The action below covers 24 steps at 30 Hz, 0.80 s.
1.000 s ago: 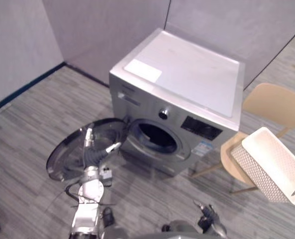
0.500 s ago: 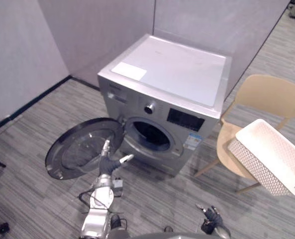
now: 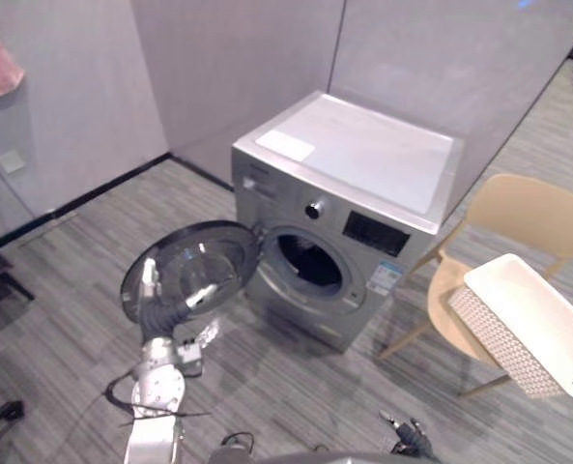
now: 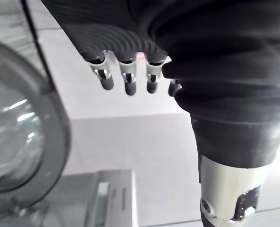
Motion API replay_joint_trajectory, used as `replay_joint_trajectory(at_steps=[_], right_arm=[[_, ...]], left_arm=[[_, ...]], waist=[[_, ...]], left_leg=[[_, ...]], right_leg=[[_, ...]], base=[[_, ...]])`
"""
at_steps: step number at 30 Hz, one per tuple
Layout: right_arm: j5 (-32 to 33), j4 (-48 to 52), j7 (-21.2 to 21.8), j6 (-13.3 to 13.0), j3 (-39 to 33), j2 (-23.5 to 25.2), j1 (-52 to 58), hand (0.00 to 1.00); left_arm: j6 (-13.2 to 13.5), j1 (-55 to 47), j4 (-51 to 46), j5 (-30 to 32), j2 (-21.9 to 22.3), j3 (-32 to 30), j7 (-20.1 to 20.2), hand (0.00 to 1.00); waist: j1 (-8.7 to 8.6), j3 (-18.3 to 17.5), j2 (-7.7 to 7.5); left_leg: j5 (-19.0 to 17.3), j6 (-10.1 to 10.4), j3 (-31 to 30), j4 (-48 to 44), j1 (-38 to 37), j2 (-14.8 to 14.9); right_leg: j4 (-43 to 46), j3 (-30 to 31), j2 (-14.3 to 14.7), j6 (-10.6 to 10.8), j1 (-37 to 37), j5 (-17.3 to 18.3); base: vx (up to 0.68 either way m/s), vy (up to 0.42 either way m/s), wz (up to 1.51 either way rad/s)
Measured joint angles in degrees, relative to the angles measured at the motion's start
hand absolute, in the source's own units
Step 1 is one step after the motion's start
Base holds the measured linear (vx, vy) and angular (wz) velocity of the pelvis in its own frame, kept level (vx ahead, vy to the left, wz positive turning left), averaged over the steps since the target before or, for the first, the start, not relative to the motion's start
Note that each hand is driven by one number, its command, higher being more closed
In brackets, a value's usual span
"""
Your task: Pick up the laundry basket with both hands and put the clothes into the washing machine.
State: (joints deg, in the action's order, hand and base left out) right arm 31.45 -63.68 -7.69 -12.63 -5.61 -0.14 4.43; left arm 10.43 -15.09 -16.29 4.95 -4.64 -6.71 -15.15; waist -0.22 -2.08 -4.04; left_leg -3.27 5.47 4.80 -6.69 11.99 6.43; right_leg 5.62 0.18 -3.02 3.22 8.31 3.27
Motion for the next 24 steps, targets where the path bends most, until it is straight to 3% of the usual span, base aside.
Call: replay_joint_trajectory(at_steps=[4,8,11,16,18,20,22,24], right_arm=[[0.0,-0.3,0.1,-0.1,2.4,-0.3,-0.9,0.00],[-0.6,-0.2,0.1,-0.2,2.2,-0.4,-1.7,0.00],[-0.8,0.1,0.1,-0.2,2.2,-0.3,-1.8,0.00],[-1.9,4.1,0.3,0.1,2.0,-0.3,-1.7,0.00],[-2.2,5.9,0.4,0.5,1.7,-0.2,-0.7,0.00],[-2.4,7.4,0.6,0.6,1.5,0.1,0.2,0.00],[-2.3,8.9,1.0,0.7,1.5,0.4,1.2,0.00],[-2.1,10.5,2.2,0.7,1.5,0.7,2.1,0.00]], left_arm=[[0.2,0.3,-2.7,2.6,-0.1,-0.7,-1.8,0.00],[0.2,2.0,-1.4,3.7,-0.7,-0.5,-2.4,0.00],[0.0,8.2,6.1,3.7,-3.8,-0.7,-2.7,0.00],[-1.7,22.6,18.7,3.5,-12.0,-4.9,-4.8,0.00],[-3.8,31.0,23.4,2.3,-17.7,-6.7,-5.4,0.00],[-4.0,36.8,24.5,1.8,-22.2,-7.1,-6.2,0.00],[-4.5,43.1,27.0,1.8,-26.5,-7.3,-7.0,0.00],[-5.3,51.1,31.9,1.9,-31.2,-7.3,-7.7,0.00]], waist=[[0.41,-0.2,1.53],[0.43,0.3,0.76],[0.47,1.3,0.17],[0.65,4.0,-1.45],[-0.26,4.9,-1.99],[-0.40,5.4,-2.36],[-0.26,5.5,-2.31],[0.30,5.9,-2.21]], left_leg=[[4.4,-0.5,-0.1,6.7,-1.9,-0.5],[5.5,-1.0,0.1,7.3,-1.7,-0.5],[5.8,-1.3,1.7,7.8,-0.4,-0.3],[5.9,-1.5,5.9,5.9,4.6,1.2],[5.3,-1.1,6.8,3.6,7.3,2.0],[4.7,-0.9,8.0,1.9,9.3,3.3],[4.1,-0.2,8.2,-0.1,11.6,4.9],[2.1,-0.9,8.2,-1.6,13.6,7.2]], right_leg=[[-2.7,-0.5,0.1,0.2,-0.1,-1.8],[-3.7,-0.2,0.4,-0.2,0.1,-2.5],[-3.8,0.4,0.4,0.0,2.0,-2.9],[-5.7,4.0,1.1,0.3,7.3,-6.3],[-6.0,4.9,1.5,0.3,9.1,-7.1],[-6.1,5.2,2.2,0.8,10.7,-8.1],[-6.7,5.8,3.5,1.6,12.1,-10.3],[-8.0,6.1,5.5,1.8,13.4,-13.8]], base=[[0.07,-0.004,0.08],[0.06,-0.008,-0.07],[0.01,-0.002,-0.14],[-0.03,-0.026,-0.43],[-0.03,-0.036,-0.24],[-0.03,-0.057,-0.19],[-0.04,-0.075,-0.32],[-0.07,-0.082,-0.38]])
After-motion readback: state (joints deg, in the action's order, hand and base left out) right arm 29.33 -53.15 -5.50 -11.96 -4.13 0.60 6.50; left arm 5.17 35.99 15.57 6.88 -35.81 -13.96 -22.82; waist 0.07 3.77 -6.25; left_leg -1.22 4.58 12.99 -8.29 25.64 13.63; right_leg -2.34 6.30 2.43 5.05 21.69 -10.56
